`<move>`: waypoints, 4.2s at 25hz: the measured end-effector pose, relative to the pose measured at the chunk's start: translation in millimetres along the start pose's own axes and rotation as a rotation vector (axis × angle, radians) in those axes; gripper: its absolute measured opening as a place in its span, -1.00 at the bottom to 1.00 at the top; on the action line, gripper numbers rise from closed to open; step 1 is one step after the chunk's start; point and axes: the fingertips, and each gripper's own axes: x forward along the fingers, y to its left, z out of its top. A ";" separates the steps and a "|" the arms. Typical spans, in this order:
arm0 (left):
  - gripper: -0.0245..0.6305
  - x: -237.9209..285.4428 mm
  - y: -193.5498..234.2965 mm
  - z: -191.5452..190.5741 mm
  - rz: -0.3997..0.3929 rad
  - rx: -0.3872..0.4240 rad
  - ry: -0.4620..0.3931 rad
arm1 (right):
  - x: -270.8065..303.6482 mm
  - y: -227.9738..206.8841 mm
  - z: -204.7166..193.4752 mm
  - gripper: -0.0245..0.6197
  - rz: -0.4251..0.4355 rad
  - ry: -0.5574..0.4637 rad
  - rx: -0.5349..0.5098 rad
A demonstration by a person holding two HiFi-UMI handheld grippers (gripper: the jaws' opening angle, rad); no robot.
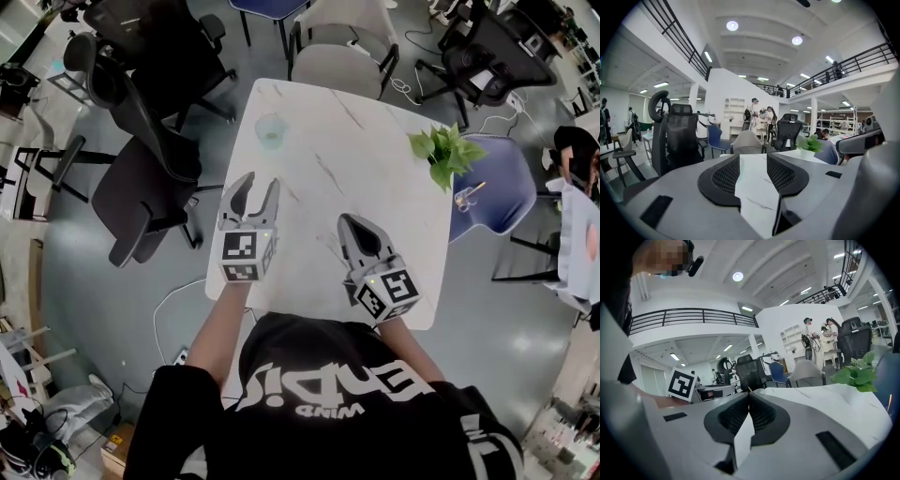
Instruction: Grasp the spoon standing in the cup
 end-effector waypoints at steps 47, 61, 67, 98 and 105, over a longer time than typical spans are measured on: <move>-0.66 143.2 60.6 -63.3 0.064 0.137 0.177 | 6.9 -23.2 -19.3 -0.89 -0.064 0.053 0.042; -0.78 141.1 60.8 -61.0 0.082 0.137 0.166 | 4.1 -26.6 -21.4 -0.89 -0.074 0.058 0.050; -0.78 139.5 61.8 -52.2 0.089 0.145 0.141 | 2.3 -27.3 -22.1 -0.89 -0.080 0.064 0.047; -0.87 108.4 44.8 39.9 0.083 0.222 -0.089 | -9.9 -22.9 -21.0 -0.89 -0.057 0.048 0.041; -0.87 80.7 38.8 54.4 0.077 0.176 -0.124 | -14.6 -20.2 -16.4 -0.89 -0.048 0.032 0.037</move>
